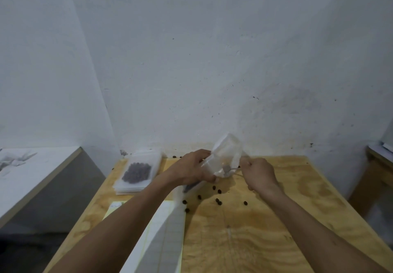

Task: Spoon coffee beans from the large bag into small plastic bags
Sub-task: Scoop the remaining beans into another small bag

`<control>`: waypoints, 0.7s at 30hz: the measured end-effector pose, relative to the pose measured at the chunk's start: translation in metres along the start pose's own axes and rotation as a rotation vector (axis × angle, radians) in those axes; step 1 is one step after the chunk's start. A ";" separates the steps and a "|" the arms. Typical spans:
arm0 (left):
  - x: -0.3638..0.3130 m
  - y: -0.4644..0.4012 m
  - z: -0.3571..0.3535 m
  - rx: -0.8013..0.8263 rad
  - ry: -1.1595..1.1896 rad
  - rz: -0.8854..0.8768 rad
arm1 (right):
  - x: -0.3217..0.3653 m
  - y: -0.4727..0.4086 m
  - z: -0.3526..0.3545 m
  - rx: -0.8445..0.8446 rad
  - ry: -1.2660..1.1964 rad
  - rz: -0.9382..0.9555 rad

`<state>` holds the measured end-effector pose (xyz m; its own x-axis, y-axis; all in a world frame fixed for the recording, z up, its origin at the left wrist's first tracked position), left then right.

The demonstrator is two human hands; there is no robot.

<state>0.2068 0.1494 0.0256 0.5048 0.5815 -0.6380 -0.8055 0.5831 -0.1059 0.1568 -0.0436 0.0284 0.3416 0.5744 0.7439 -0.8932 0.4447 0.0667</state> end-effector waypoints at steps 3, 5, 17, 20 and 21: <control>0.000 -0.003 0.001 0.022 -0.029 -0.006 | -0.020 -0.003 -0.007 0.072 -0.212 -0.168; 0.001 -0.005 0.003 0.029 -0.026 -0.001 | -0.021 -0.002 -0.004 0.038 -0.216 -0.145; -0.003 -0.009 0.007 -0.009 -0.010 -0.037 | -0.005 -0.001 0.002 -0.070 0.036 0.010; -0.013 -0.010 0.003 0.013 0.017 -0.067 | -0.007 -0.006 -0.003 -0.013 -0.051 -0.093; -0.016 -0.011 0.001 0.024 0.022 -0.077 | -0.008 -0.006 -0.005 -0.005 -0.078 -0.117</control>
<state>0.2079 0.1344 0.0372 0.5575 0.5218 -0.6457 -0.7569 0.6391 -0.1370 0.1608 -0.0477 0.0192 0.4193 0.4634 0.7807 -0.8471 0.5090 0.1529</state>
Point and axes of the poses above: each hand's wrist, its own y-axis away from the middle knuckle, its own z-axis out of the back of the hand, x = y × z, the point moved 9 cm from there along -y, towards the middle knuckle, and after that the axes turned 11 degrees about -z, right-handed, at the moved point
